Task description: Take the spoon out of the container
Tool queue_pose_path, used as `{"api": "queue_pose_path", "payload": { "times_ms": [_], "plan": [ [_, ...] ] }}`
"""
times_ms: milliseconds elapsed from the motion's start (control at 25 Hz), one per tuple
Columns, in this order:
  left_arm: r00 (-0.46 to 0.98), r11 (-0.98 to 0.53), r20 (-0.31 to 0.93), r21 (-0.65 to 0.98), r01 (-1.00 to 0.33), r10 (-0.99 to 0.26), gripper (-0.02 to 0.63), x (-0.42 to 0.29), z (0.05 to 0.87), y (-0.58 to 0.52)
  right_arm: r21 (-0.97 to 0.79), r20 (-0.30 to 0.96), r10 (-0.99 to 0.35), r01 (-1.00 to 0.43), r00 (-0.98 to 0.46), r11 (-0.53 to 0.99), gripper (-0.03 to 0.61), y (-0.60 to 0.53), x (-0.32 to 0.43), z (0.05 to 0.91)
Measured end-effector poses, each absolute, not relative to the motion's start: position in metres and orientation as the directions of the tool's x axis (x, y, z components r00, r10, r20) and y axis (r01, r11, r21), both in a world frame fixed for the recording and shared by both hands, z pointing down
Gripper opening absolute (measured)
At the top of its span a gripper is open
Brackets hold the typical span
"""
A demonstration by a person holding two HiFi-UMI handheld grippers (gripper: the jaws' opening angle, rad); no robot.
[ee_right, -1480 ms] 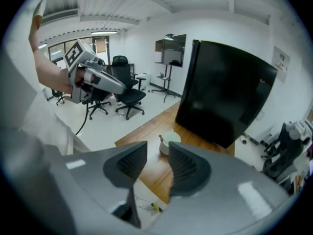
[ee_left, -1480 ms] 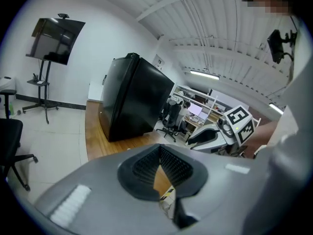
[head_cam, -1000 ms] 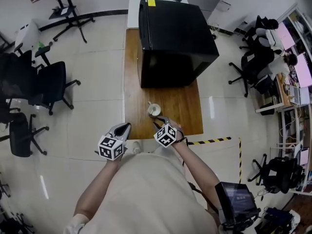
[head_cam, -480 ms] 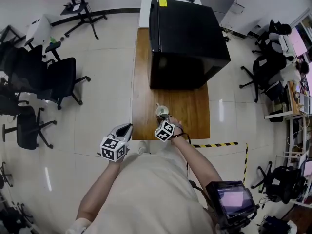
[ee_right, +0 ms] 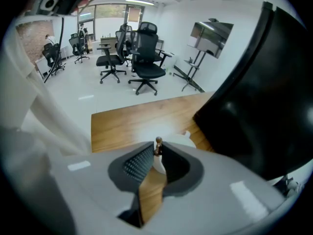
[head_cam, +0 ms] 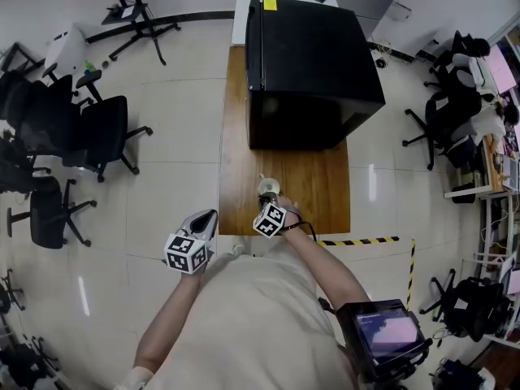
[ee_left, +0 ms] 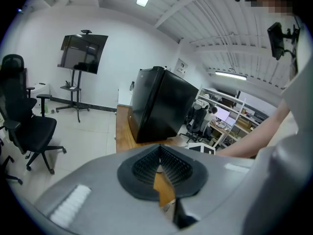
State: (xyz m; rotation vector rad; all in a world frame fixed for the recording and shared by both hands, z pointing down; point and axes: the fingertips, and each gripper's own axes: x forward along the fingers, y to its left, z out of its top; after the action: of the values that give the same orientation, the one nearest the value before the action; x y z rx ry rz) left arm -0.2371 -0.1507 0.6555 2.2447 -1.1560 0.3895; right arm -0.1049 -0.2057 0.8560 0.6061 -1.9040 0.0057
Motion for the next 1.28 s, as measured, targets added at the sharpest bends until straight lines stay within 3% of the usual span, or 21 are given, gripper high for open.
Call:
{"api": "queue_pose_path", "payload": {
  "times_ms": [680, 1280],
  "plan": [
    [0.564, -0.397, 0.506, 0.407, -0.823, -0.652, 0.000, -0.171, 0.659, -0.179, 0.128, 0.784, -0.358, -0.433, -0.507, 0.892, 0.044, -0.200, -0.083, 0.766],
    [0.522, -0.356, 0.531, 0.388, -0.850, -0.667, 0.000, -0.122, 0.671, -0.190, 0.171, 0.641, -0.402, -0.389, -0.654, 0.905, 0.044, -0.200, -0.013, 0.676]
  ]
}}
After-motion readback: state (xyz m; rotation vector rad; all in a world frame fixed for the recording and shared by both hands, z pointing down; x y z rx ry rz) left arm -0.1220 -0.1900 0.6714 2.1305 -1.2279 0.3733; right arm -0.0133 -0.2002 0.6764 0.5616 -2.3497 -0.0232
